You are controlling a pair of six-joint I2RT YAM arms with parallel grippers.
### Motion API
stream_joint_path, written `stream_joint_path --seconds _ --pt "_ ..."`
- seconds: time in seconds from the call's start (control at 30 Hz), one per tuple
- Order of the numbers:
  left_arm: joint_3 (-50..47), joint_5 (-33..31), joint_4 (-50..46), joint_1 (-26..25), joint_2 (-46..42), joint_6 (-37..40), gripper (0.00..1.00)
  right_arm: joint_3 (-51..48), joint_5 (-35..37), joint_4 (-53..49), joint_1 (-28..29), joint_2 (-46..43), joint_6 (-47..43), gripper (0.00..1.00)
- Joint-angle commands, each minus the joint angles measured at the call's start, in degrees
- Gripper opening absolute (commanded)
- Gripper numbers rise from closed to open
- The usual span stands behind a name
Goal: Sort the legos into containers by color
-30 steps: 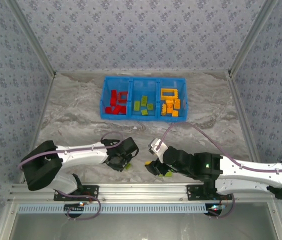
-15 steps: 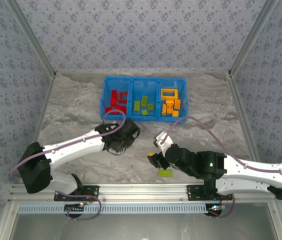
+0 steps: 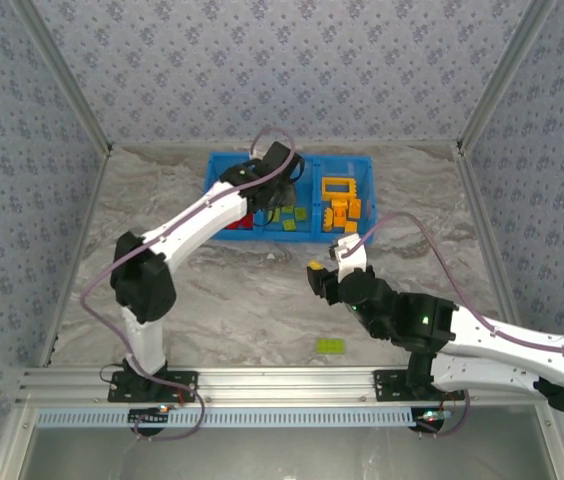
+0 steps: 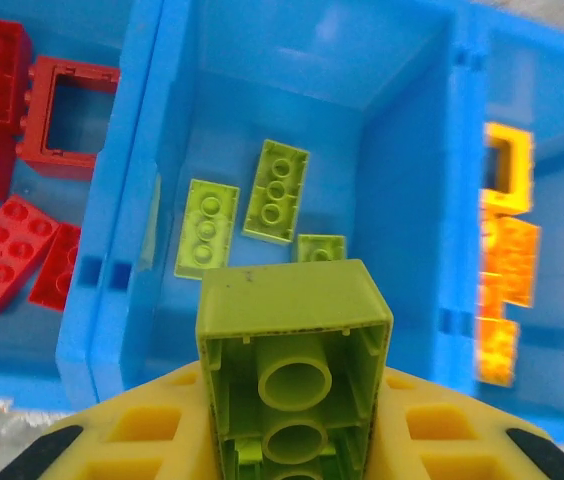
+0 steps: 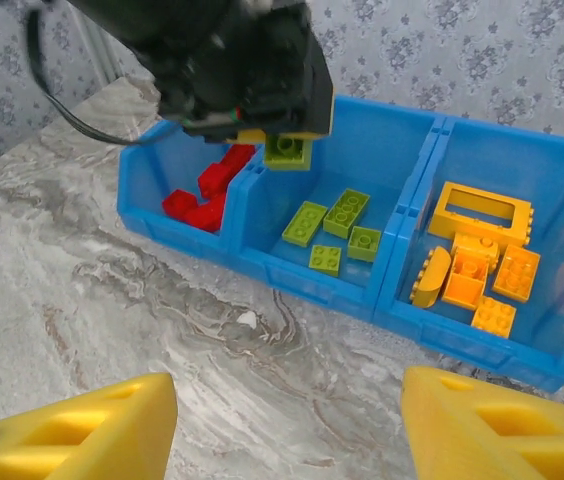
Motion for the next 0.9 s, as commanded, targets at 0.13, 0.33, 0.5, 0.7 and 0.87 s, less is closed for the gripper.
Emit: stream_joint_path --seconds 0.13,0.33,0.5,0.7,0.87 --pt "31.4 15.5 -3.6 5.4 24.9 8.5 0.27 0.8 -0.6 -0.5 -2.0 -1.9 3.4 0.63" --pt "41.3 19.9 -2.9 7.1 34.4 7.5 0.27 -0.3 -1.4 -2.3 -2.4 -3.0 5.5 0.63" --pt "41.7 21.5 -1.9 7.2 36.3 6.5 0.31 -1.1 -2.2 -4.1 -3.1 -3.8 6.9 0.64" --pt "42.3 22.5 -2.6 6.3 37.8 5.4 0.5 -1.3 -4.0 -6.1 -4.4 -3.9 7.8 0.64" --pt "42.4 21.7 -4.2 5.3 36.3 5.5 0.62 -1.4 -5.0 -5.7 -5.0 -3.8 8.1 0.65"
